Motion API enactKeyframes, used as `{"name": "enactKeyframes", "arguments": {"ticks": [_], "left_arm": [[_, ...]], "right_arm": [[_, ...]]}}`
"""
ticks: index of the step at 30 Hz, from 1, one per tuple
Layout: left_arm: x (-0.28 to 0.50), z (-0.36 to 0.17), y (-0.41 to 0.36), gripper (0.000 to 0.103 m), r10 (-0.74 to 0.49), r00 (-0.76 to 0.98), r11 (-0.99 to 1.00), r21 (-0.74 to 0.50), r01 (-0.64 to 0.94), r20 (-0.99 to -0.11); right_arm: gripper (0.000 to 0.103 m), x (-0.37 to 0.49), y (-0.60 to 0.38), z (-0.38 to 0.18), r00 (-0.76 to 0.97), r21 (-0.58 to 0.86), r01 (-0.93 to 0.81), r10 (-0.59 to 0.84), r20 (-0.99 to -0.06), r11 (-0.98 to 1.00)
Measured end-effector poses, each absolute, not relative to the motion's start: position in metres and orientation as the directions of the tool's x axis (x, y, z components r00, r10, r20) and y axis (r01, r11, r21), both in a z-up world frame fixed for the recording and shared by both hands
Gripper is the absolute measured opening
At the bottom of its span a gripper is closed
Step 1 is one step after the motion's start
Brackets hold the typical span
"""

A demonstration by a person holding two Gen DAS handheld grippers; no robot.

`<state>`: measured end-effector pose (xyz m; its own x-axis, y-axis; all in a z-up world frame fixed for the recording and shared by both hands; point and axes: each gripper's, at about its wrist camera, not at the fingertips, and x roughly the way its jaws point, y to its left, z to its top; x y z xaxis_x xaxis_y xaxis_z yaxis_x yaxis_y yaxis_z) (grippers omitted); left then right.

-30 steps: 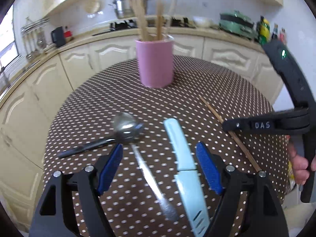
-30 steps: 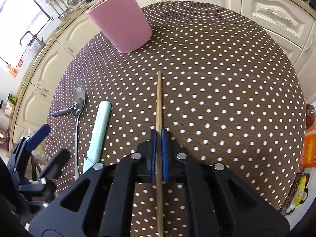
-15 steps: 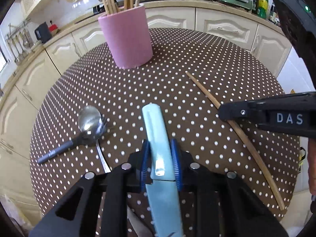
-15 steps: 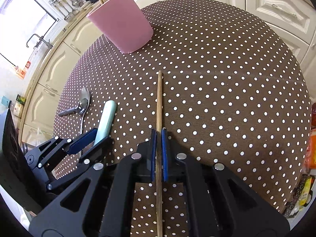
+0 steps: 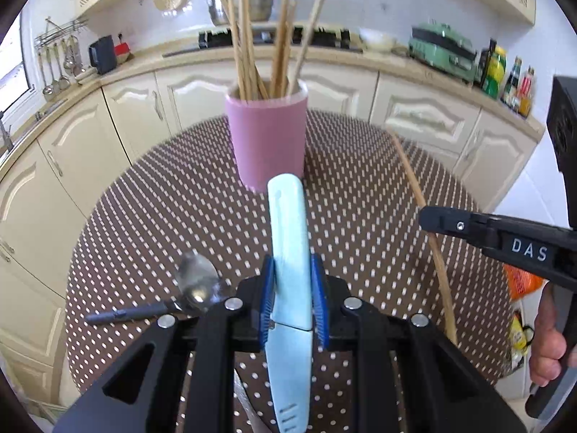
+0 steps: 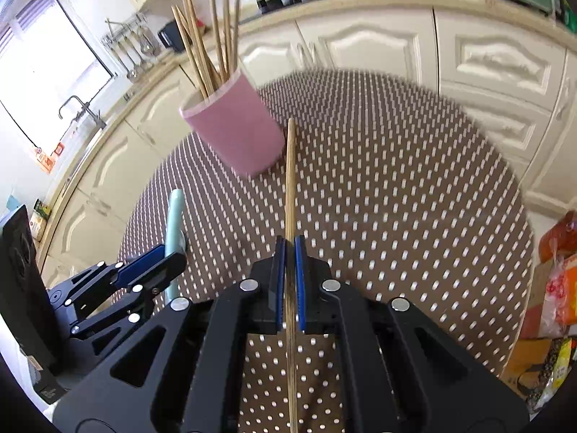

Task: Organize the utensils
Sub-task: 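Carry the spatula and chopstick upright over the pink cup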

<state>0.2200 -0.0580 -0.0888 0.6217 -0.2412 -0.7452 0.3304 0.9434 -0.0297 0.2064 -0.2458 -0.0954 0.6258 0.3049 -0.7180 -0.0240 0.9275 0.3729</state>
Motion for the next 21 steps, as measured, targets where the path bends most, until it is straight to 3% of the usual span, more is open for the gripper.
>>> {"name": "enactKeyframes", "arguments": {"ticks": [11,14,21], "left_arm": [[0.226,-0.022,-0.038,0.015,-0.244,0.739,0.962,-0.061,0.266,-0.628],[0.232,-0.004,-0.038,0.010,-0.234,0.766,0.966,-0.055,0.252,-0.598],[0.241,0.029,-0.042,0.010,-0.241,0.806,0.963,-0.030,0.269,-0.541]], "right_arm": [[0.006,0.216,-0.239,-0.034,0.774,0.289,-0.032,0.207,-0.598,0.957],[0.006,0.224,-0.233,-0.022,0.791,0.265,-0.042,0.194,-0.580,0.963],[0.006,0.246,-0.224,0.005,0.811,0.267,-0.060,0.203,-0.549,0.962]]}}
